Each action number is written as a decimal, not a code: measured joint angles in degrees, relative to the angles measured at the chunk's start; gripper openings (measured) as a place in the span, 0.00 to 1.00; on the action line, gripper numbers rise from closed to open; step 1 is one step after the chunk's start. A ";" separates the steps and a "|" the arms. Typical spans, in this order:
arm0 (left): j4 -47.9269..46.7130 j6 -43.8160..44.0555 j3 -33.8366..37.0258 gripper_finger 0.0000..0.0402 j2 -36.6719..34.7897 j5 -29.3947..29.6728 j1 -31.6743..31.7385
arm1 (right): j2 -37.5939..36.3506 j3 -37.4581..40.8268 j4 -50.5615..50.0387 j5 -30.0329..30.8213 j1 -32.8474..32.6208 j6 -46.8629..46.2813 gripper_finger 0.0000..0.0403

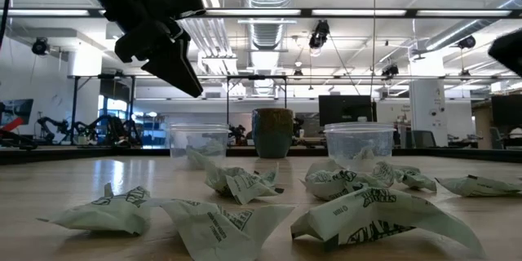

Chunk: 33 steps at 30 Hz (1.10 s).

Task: Pick and place Stevia / Truvia into bins
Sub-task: Put the white stevia packet into the right transparent container

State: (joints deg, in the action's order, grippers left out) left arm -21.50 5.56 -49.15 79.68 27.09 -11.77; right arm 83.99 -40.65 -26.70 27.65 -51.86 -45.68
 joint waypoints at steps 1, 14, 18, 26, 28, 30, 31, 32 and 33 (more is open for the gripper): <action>0.02 0.00 0.00 0.25 0.00 0.00 0.01 | -0.45 -0.64 -1.09 1.07 0.00 0.52 0.02; 0.02 -0.02 0.00 0.25 0.00 0.07 0.02 | -5.25 -3.05 -7.86 22.39 10.32 13.20 0.02; 0.02 -0.02 0.00 0.25 0.00 0.09 0.01 | -5.12 -3.01 -7.24 21.54 18.46 15.95 0.02; 0.06 -0.02 0.00 0.25 0.00 0.22 0.01 | -4.52 -2.99 -2.85 14.27 29.89 23.56 0.02; 0.05 -0.02 0.00 0.25 0.00 0.21 0.00 | -3.87 -2.97 -0.54 11.98 31.62 26.39 0.02; 0.07 -0.02 0.00 0.25 0.00 0.20 0.01 | -3.12 -2.97 1.15 11.46 32.82 27.79 0.02; 0.07 -0.02 0.00 0.25 0.00 0.20 0.02 | -2.77 -2.97 1.60 11.41 33.33 28.14 0.02; 0.09 -0.02 0.00 0.25 0.00 0.20 0.00 | -2.50 -2.94 2.03 11.37 33.74 28.54 0.02; 0.09 -0.03 0.00 0.25 0.00 0.20 0.01 | -2.37 -2.94 2.21 11.34 34.02 28.89 0.02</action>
State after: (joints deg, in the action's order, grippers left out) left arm -21.41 5.53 -49.15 79.68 27.29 -11.76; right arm 81.62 -43.59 -24.49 38.98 -17.83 -16.78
